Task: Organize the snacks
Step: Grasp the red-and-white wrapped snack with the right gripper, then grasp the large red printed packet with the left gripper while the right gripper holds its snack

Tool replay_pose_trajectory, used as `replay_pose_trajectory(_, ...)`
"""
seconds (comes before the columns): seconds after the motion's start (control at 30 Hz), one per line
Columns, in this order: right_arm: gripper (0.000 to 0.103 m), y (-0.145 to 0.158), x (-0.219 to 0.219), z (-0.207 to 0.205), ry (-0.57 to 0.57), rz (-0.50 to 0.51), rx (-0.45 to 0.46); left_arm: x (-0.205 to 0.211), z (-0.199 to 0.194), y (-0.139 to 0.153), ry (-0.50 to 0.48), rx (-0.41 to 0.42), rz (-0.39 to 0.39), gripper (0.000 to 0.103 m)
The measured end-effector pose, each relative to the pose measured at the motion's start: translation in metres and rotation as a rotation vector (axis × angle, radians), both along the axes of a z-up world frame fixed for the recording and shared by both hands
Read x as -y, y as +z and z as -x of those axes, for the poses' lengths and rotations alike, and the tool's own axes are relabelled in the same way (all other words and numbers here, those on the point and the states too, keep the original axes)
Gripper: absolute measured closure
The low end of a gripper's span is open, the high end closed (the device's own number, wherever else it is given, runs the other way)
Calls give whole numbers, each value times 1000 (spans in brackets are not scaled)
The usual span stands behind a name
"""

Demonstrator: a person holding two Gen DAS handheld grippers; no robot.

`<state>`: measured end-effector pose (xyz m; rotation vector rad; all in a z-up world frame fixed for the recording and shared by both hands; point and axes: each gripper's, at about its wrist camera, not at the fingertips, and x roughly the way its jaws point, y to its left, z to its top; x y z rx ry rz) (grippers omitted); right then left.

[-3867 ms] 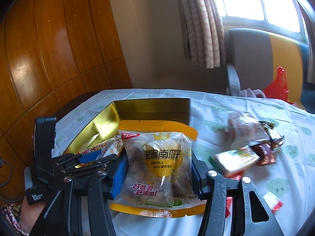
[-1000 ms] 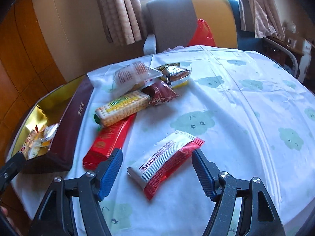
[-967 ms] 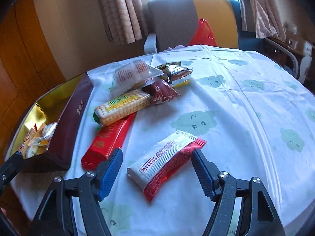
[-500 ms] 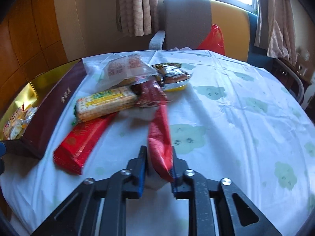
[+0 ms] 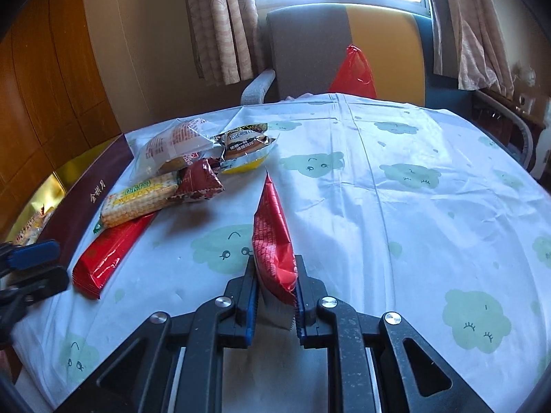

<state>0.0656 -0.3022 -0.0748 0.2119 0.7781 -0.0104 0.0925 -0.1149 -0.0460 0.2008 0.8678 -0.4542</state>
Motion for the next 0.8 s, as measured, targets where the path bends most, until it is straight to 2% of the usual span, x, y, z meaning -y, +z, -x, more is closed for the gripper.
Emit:
replay_pose_trajectory(0.1,85,-2,2,2,-2,-29,11,12,-14,-11,-2,-30,-60,47)
replay_pose_trajectory(0.23,85,-3,5,3,-4,-59,21,24,-23,-18,3,-9,-147,47)
replay_pose_trajectory(0.3,85,-3,5,3,-4,-63,22,30,-31,-25,-2,-28,-202,47)
replay_pose_trajectory(0.37,85,-4,5,3,-4,-63,23,30,-37,-27,8,-42,-204,41)
replay_pose_trajectory(0.43,85,-4,6,2,-4,-67,24,31,-42,-27,19,-65,-204,40)
replay_pose_trajectory(0.5,85,-5,6,2,-5,-66,24,29,-45,-27,32,-101,-171,43)
replay_pose_trajectory(0.57,85,-5,6,2,-5,-65,24,23,-46,-26,38,-133,-101,43)
replay_pose_trajectory(0.7,85,-4,6,2,-6,-67,25,17,-31,-24,-22,-163,40,43)
replay_pose_trajectory(0.8,85,-4,6,2,-6,-67,25,20,-25,-23,-6,-147,54,43)
